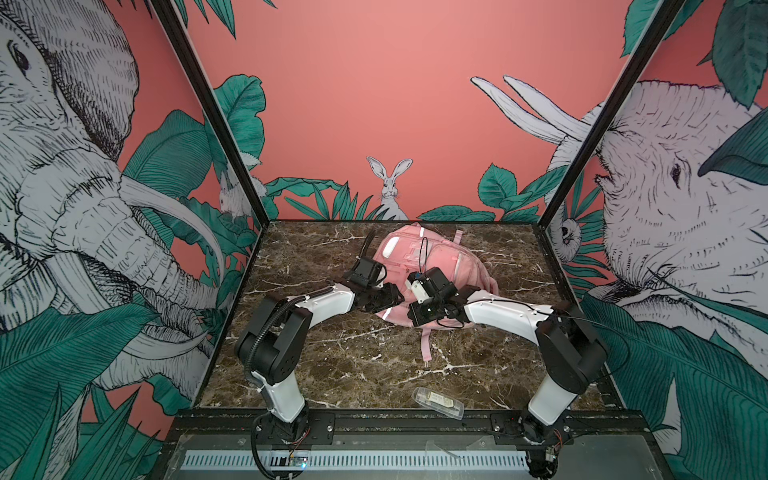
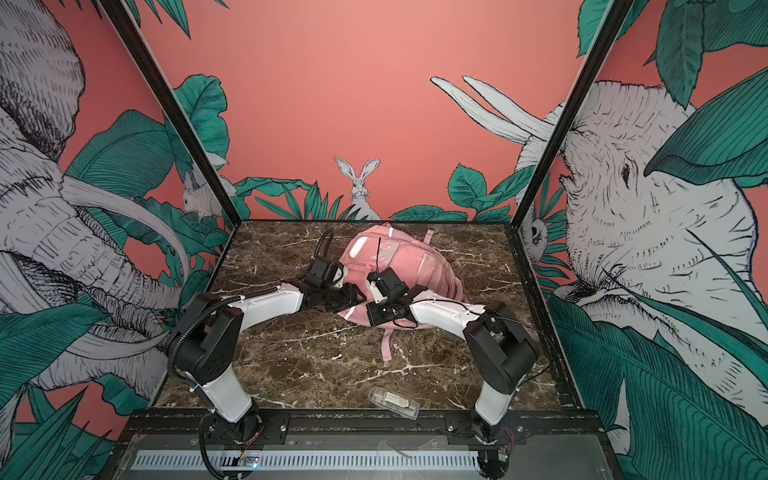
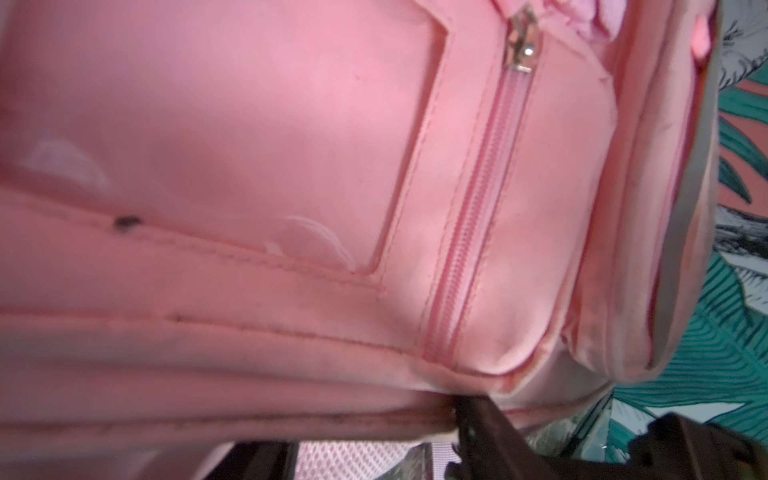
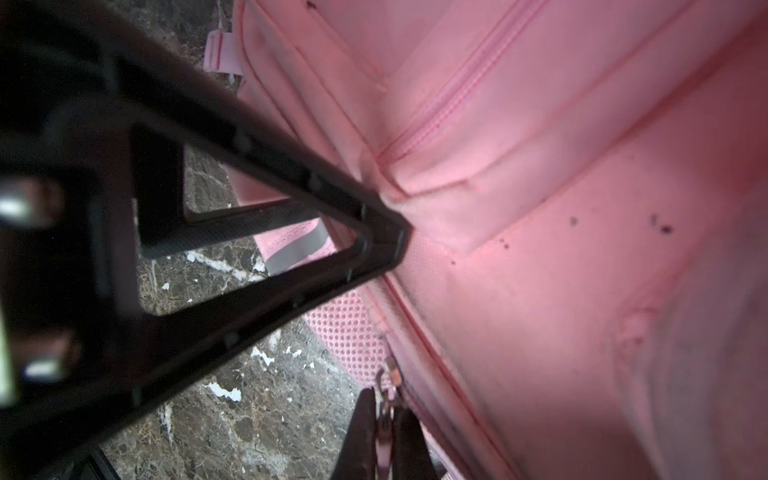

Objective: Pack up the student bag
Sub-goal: 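Pull the zipper along the pocket with the right gripper while the left holds the bag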

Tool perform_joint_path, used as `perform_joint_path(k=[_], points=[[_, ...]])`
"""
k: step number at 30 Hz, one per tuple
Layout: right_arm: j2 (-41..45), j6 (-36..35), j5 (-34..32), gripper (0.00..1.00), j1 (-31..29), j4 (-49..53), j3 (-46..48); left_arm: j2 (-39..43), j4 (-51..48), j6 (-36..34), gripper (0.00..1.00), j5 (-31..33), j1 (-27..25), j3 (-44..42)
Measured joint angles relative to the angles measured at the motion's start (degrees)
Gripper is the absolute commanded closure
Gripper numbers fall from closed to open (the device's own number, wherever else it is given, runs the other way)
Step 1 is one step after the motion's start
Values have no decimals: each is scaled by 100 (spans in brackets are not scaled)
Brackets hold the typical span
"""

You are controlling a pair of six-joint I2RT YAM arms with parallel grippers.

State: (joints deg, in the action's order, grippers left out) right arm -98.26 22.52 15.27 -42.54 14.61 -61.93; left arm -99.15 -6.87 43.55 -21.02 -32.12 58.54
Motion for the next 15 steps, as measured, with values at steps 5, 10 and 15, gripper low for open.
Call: perform_joint_path(k=[5, 10, 15], points=[[-9, -2, -70, 97, 2, 98, -26, -4, 66, -2, 89, -26, 42, 66], [-57, -76, -267, 99, -2, 472, -304, -7, 20, -85, 98, -101, 275, 177], [-55, -157, -328, 100, -11, 756, -339, -17, -55, -247, 98, -74, 592, 299]])
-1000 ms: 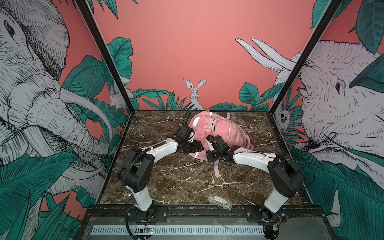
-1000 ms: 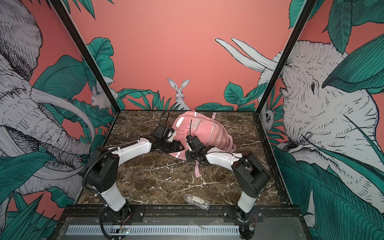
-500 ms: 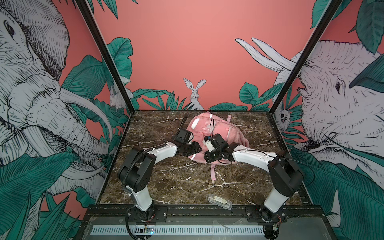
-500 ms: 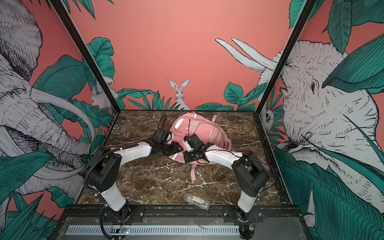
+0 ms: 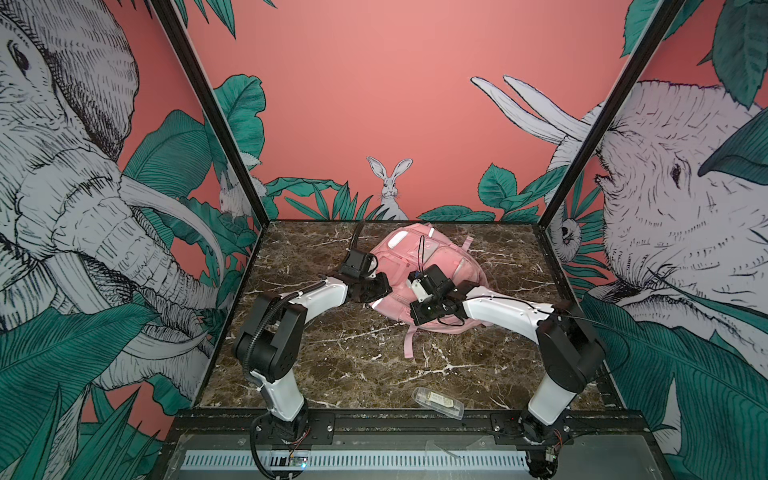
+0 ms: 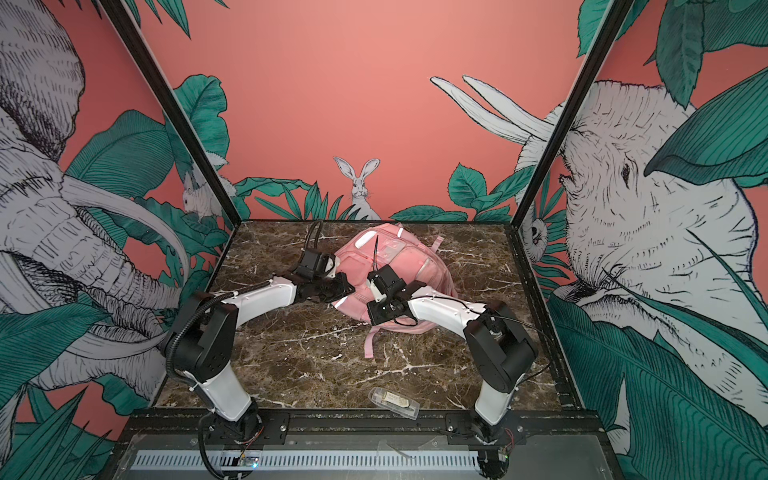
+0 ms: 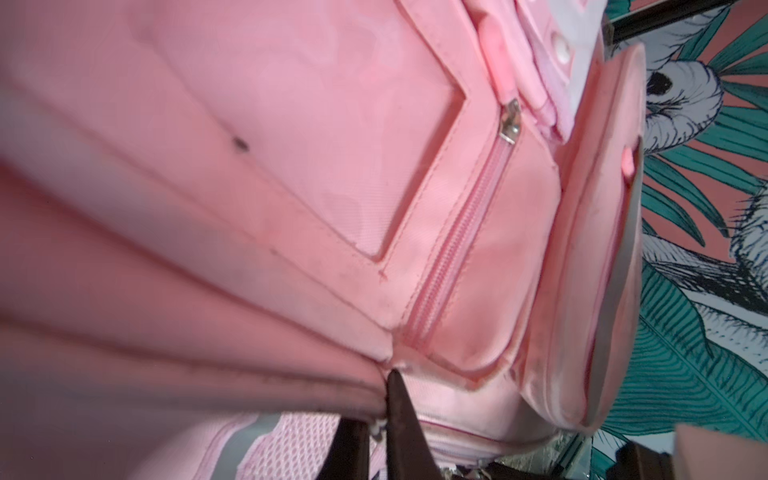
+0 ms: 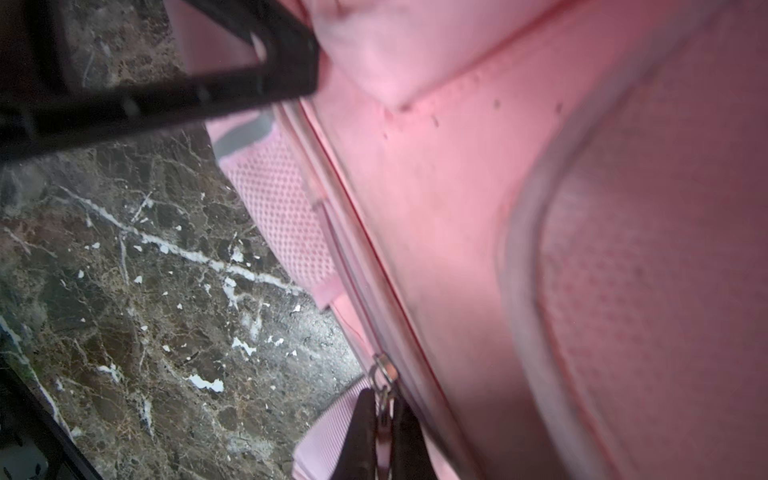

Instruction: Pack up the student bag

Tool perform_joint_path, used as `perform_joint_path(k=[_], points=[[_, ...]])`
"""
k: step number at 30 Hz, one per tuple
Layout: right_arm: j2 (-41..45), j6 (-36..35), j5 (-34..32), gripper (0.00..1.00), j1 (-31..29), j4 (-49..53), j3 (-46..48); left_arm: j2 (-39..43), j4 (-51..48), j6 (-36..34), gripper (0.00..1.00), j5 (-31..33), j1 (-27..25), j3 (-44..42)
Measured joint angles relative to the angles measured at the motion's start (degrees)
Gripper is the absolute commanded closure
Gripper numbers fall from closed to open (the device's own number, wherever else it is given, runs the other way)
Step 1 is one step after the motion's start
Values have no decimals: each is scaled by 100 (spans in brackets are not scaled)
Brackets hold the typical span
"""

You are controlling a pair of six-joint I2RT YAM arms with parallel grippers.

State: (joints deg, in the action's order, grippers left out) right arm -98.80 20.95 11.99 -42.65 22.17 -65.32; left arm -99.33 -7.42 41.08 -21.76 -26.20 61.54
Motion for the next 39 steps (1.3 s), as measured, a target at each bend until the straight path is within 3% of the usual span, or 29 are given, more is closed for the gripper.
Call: perform_joint_path(k=[10, 13, 16, 19, 22, 39], points=[[474, -216, -107, 100, 197, 461, 358, -223, -142, -369, 98, -52, 702, 282], [533, -254, -175, 100, 299, 544, 376, -472, -232, -428, 94, -55, 914, 527], [533, -232, -166, 100, 319, 507, 374, -723, -304, -457, 76, -151, 1014, 778], [533, -186, -149, 100, 273, 487, 306, -988, -321, -507, 52, -258, 1014, 1073], [533, -144, -144, 100, 186, 546, 164, -990, -341, -590, 39, -269, 988, 1130], [328, -42, 70, 100, -57, 734, -695, 275, -339, -498, 36, -673, 282, 92]])
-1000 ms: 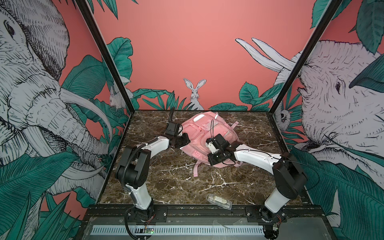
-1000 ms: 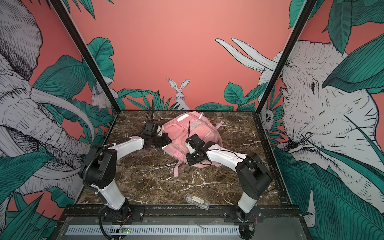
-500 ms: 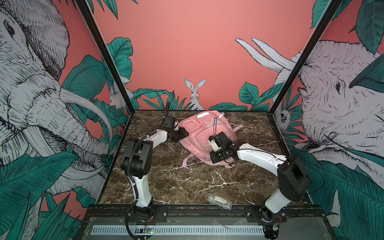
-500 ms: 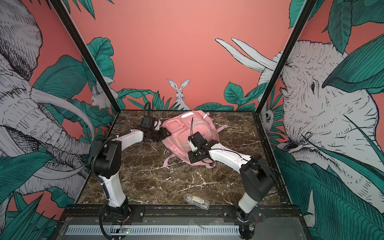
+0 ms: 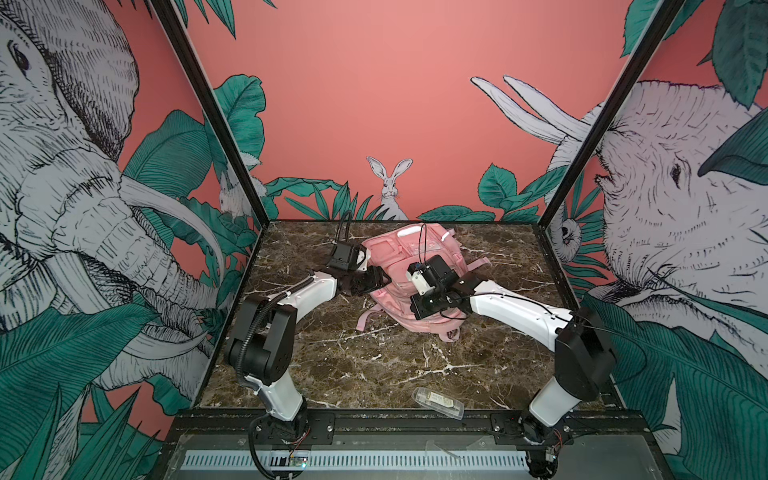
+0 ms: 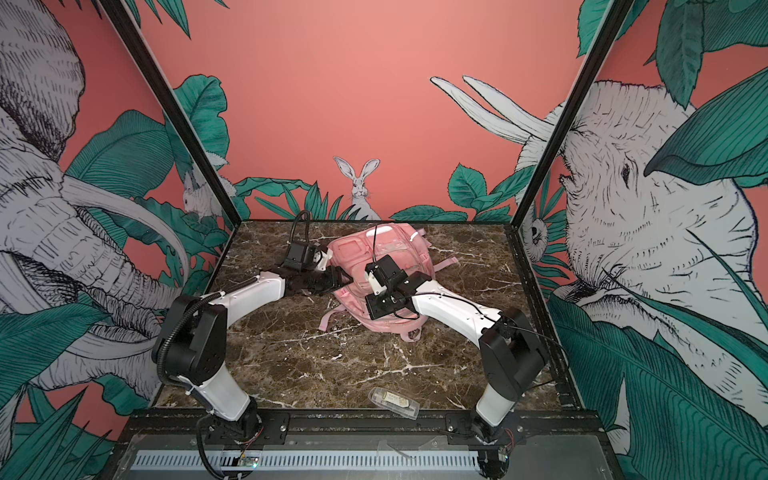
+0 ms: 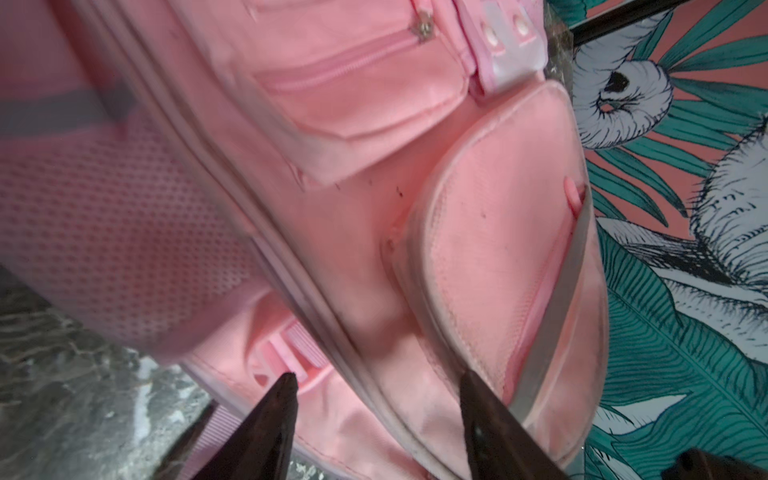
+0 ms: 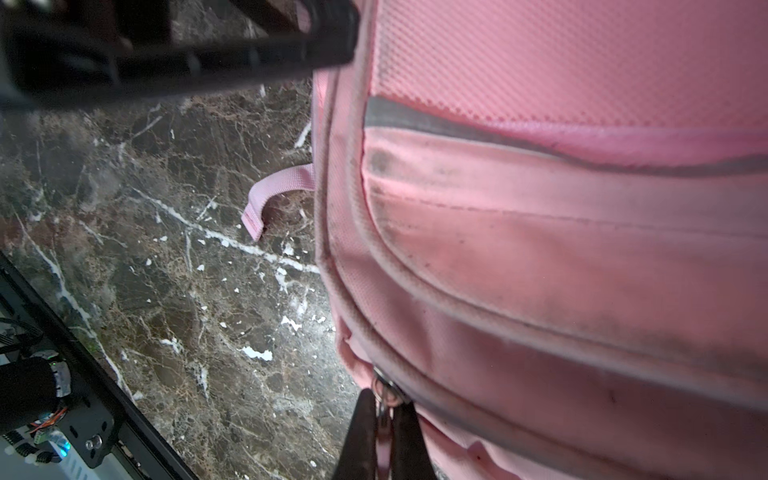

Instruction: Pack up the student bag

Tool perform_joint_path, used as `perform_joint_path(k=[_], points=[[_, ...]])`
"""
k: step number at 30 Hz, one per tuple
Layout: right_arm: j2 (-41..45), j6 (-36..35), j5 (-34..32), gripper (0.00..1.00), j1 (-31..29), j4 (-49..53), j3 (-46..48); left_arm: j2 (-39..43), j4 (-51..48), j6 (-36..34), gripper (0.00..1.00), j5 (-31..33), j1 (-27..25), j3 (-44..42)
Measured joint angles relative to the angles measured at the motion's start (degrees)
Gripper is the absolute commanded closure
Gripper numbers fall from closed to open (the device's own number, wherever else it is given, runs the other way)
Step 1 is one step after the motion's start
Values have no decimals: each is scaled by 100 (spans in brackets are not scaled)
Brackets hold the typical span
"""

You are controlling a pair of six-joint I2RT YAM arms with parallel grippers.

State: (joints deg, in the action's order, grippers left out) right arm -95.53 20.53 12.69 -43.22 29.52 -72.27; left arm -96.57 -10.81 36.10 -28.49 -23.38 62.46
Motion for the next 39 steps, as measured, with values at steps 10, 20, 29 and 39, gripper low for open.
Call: perform_joint_path(k=[10, 20, 29, 39], points=[[-326, 70, 151, 100, -2, 125, -444, 385, 140, 369, 37, -63, -208, -402], [-509, 127, 302, 100, -4, 149, -667, 435, 385, 667, 91, -63, -363, -450], [-461, 96, 249, 100, -9, -61, -549, 435, 31, 428, 100, -44, -116, -247], [363, -33, 236, 100, 721, -240, 553, 417, -332, 17, 100, -162, 614, -131]])
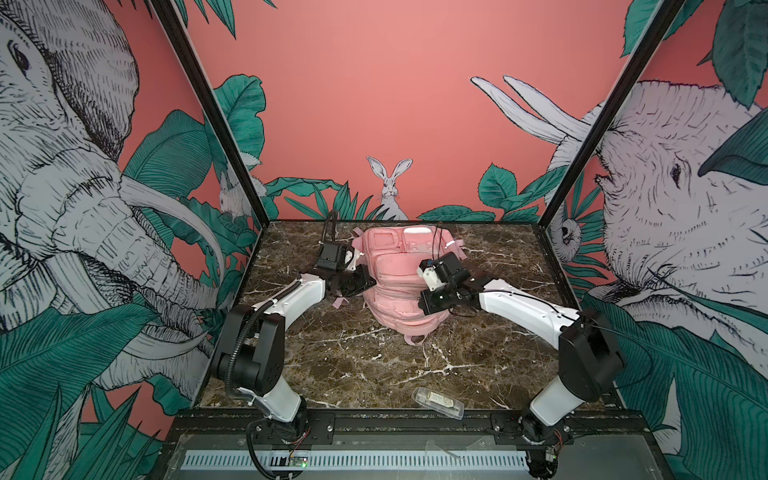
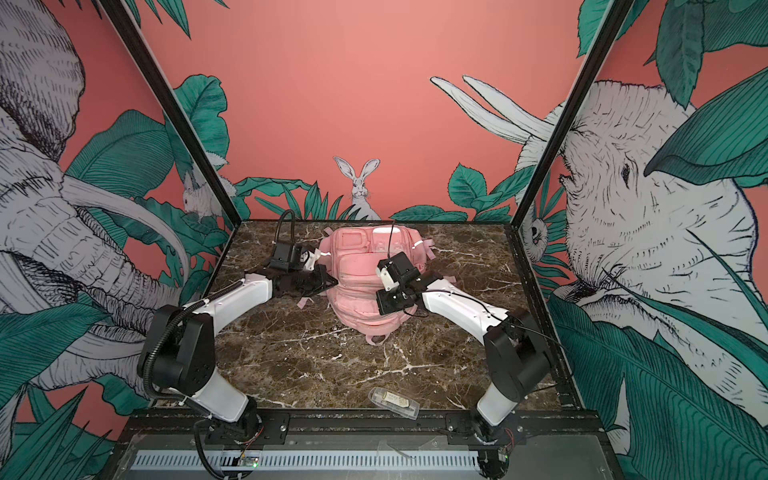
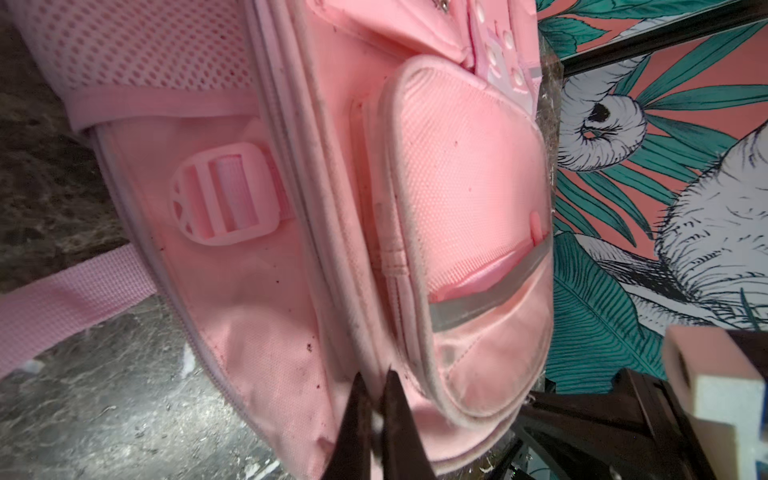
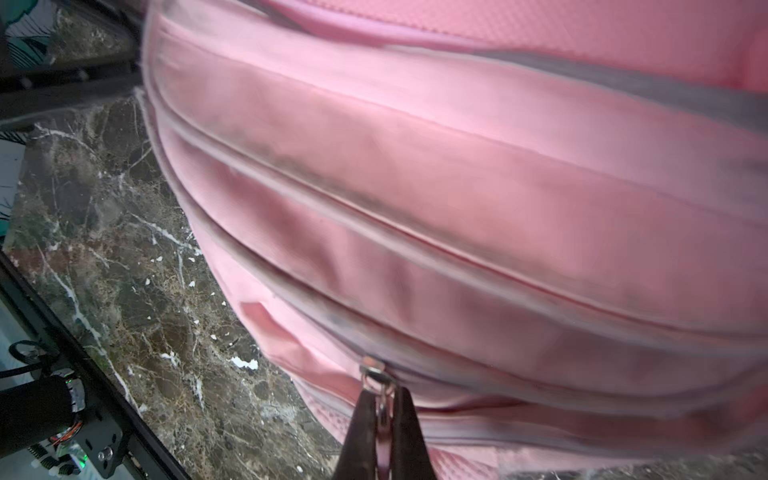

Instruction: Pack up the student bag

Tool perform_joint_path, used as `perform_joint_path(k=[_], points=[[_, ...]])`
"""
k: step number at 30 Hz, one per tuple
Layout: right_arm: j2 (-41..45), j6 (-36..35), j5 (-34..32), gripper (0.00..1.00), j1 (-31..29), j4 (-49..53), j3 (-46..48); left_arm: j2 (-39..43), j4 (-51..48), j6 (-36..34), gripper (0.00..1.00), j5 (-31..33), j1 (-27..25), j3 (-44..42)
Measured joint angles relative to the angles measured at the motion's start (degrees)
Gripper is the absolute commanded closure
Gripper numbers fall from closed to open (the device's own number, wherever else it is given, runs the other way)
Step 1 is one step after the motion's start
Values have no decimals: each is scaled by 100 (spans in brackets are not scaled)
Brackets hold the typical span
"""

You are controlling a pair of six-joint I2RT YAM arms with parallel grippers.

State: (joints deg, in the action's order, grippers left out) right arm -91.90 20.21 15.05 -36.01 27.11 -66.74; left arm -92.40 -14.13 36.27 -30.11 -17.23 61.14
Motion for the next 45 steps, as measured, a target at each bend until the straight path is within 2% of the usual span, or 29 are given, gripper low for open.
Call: perform_joint_path(k=[6, 8, 12, 16, 23, 29, 34, 45], points=[[299, -24, 57, 100, 153, -70, 79, -297, -153, -98, 98, -138, 105, 323], [278, 13, 111, 100, 146, -122, 79, -490, -168, -107, 88, -192, 136, 516], [238, 96, 131, 100, 37, -151, 76, -815, -37, -177, 59, -153, 197, 789], [151, 188, 155, 100, -118, -116, 11, -824, 57, -177, 42, -90, 264, 828], [-243, 275, 240, 100, -238, -42, -426, -385, -81, -214, 37, -81, 212, 706], [-693, 385, 396, 100, -334, 2, -903, 240, -103, -177, 37, -87, -116, 378], [-999, 431, 509, 100, -404, -11, -1311, 284, -90, -35, 37, -68, -402, 138], [-1202, 479, 531, 100, -492, 33, -1637, 203, 83, 284, 38, -35, -592, -33]])
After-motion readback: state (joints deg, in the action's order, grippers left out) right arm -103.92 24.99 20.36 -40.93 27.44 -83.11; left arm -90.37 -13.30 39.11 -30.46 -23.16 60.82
